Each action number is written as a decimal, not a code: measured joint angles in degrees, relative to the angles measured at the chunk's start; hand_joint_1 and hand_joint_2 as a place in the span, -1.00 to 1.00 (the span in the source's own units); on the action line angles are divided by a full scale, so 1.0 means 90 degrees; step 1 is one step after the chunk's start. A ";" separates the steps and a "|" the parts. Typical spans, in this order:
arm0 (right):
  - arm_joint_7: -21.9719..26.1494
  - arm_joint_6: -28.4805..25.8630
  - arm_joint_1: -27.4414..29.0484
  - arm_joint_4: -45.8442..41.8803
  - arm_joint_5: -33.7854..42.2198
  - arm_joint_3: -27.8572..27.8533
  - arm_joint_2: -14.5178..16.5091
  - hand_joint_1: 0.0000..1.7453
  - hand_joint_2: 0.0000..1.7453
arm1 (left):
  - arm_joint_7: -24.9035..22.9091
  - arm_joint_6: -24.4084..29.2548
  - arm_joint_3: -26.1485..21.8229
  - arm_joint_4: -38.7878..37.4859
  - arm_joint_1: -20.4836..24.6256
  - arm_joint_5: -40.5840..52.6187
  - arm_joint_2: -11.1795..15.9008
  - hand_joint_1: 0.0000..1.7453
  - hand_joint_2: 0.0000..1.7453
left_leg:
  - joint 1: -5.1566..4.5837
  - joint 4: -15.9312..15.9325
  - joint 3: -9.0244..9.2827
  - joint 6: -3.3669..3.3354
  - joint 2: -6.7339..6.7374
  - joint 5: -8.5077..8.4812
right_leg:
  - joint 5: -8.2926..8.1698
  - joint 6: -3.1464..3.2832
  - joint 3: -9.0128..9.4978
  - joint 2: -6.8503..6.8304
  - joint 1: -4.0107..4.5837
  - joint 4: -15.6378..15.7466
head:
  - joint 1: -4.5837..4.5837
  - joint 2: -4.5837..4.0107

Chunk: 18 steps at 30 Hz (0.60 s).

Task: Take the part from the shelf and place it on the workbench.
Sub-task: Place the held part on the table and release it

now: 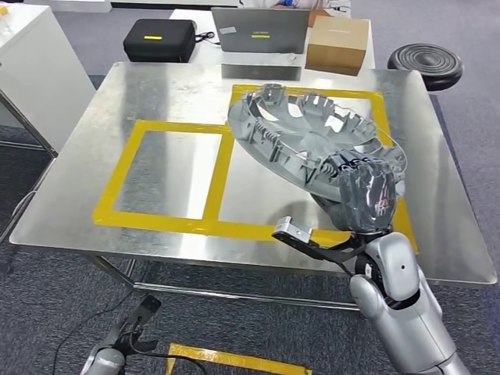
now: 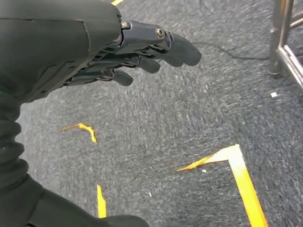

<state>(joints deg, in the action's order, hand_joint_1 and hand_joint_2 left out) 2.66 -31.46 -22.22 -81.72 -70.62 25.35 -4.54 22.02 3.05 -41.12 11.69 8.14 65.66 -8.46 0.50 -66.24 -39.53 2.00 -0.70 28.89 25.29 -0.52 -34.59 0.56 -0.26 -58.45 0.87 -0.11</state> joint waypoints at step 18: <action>0.0001 0.0018 -0.0110 0.0157 0.0001 0.0158 0.0013 1.00 1.00 | 0.0004 -0.0024 0.0078 0.0000 -0.0017 -0.0005 0.0007 -1.00 1.00 | 0.0021 0.0897 0.0328 -0.0303 -0.0007 -0.0573 | 0.0878 -0.0246 -0.0912 -0.0011 0.0040 -0.1893 | -0.0028 0.0000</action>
<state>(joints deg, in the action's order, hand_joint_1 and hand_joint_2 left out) 2.67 -31.30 -23.21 -80.30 -70.61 26.77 -4.42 22.05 2.84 -40.41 11.69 7.99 65.61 -8.39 0.69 -58.17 -36.58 -0.72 -0.76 23.73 33.19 -2.73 -42.80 0.46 0.10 -75.49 0.62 -0.11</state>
